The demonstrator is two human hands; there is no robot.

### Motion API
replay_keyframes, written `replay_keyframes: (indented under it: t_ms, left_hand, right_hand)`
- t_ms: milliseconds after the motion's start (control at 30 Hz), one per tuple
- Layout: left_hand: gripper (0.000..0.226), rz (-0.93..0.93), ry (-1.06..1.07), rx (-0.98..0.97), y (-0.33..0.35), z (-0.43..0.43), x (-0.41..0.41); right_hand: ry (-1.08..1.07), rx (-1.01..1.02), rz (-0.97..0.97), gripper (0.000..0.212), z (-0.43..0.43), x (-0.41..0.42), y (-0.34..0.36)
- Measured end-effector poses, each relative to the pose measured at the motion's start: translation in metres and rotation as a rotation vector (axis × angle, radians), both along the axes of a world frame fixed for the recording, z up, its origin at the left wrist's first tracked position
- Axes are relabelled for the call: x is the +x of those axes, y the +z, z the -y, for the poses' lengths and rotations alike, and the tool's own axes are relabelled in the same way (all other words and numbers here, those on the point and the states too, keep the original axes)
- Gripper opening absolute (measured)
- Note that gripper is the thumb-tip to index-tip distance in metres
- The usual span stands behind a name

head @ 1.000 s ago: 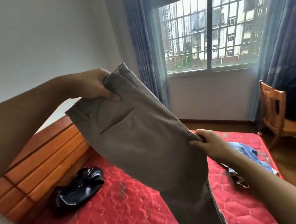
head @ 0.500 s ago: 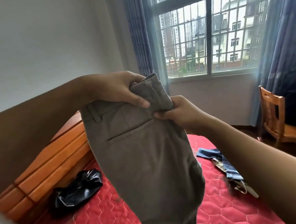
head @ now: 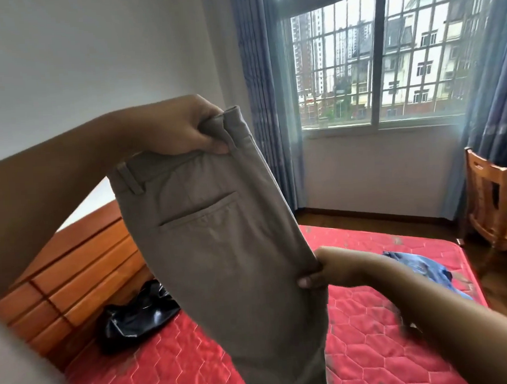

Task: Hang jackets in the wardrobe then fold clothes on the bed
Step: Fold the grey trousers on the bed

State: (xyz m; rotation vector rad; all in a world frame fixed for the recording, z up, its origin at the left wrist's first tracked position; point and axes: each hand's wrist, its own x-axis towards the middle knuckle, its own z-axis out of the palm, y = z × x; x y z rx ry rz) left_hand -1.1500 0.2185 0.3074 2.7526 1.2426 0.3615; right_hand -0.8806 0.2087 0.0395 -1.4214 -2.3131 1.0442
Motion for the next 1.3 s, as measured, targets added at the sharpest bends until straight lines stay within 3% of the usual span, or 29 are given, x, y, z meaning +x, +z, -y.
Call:
replay_keyframes:
  t_ms: [33,100,167,200,300,433,600,700,767,900,1033,1200,1300]
  left_hand:
    - [0.013,0.009,-0.004,-0.004,-0.003,-0.001,-0.001]
    - [0.003,0.007,-0.035,-0.014,-0.009,0.000,-0.002]
    - [0.014,-0.012,-0.070,-0.029,-0.016,-0.001,0.000]
    - [0.016,-0.020,-0.096,-0.043,-0.021,-0.002,0.002]
    - [0.014,-0.030,-0.164,-0.073,-0.034,-0.007,0.000]
    - [0.017,0.011,-0.166,-0.075,-0.053,-0.018,-0.021]
    - [0.031,-0.025,-0.098,-0.243,-0.079,-0.045,-0.105]
    - [0.025,0.113,-0.124,-0.288,-0.099,-0.053,-0.151]
    - [0.021,0.198,-0.156,-0.199,-0.110,-0.052,-0.165]
    - [0.027,0.609,-0.244,-0.152,-0.124,-0.048,-0.179]
    - [0.018,0.928,-0.385,-0.167,-0.115,-0.036,-0.175]
    - [0.012,0.978,-0.516,0.004,-0.101,-0.038,-0.167]
    - [0.007,0.946,-0.498,0.002,-0.106,-0.057,-0.158]
  right_hand:
    - [0.016,0.020,-0.070,0.035,0.001,-0.005,0.013]
    - [-0.037,0.098,-0.401,0.051,0.006,-0.020,0.051]
    - [-0.080,0.205,-0.678,0.045,0.011,-0.042,0.099]
    - [-0.097,0.271,-0.729,0.041,0.013,-0.053,0.120]
    - [-0.181,0.495,-0.682,0.045,0.012,-0.083,0.149]
    - [-0.392,0.703,-0.480,0.037,0.000,-0.105,0.139]
    - [-0.554,0.773,-0.481,0.022,-0.004,-0.124,0.125]
    - [-0.624,0.788,-0.482,0.015,0.004,-0.136,0.117]
    - [-0.672,0.827,-0.459,0.019,0.010,-0.150,0.112]
    - [-0.804,0.941,-0.491,0.018,0.035,-0.167,0.118]
    - [-0.826,0.986,-0.568,0.016,0.072,-0.184,0.143]
    - [-0.812,1.053,-0.549,0.008,0.088,-0.192,0.162]
    - [-0.800,1.008,-0.550,0.007,0.072,-0.184,0.156]
